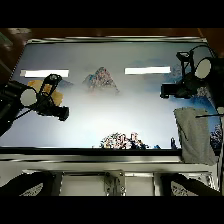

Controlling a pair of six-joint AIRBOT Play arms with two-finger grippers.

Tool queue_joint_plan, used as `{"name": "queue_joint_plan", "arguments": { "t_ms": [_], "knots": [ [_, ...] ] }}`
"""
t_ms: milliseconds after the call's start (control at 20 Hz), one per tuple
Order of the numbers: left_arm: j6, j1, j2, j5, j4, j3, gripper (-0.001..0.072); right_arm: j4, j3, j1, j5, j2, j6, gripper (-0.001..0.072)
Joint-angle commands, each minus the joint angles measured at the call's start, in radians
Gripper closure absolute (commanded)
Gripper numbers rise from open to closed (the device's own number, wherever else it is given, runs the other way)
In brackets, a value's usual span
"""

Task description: Fold the shirts.

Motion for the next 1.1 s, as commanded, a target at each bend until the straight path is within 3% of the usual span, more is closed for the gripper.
{"name": "queue_joint_plan", "arguments": {
  "t_ms": [0,800,1050],
  "knots": [
    [0.0,0.0,0.001,0.0,0.0,0.0,0.0007,0.0,0.001,0.0,0.0,-0.001,0.0,0.0021],
    [0.0,0.0,0.001,0.0,0.0,0.0,0.0007,0.0,0.001,0.0,0.0,-0.001,0.0,0.0021],
    [0.0,0.0,0.0,0.145,-0.004,0.0,0.0007,0.013,0.001,0.0,-0.04,-0.001,0.001,0.0021]
  ]
}}
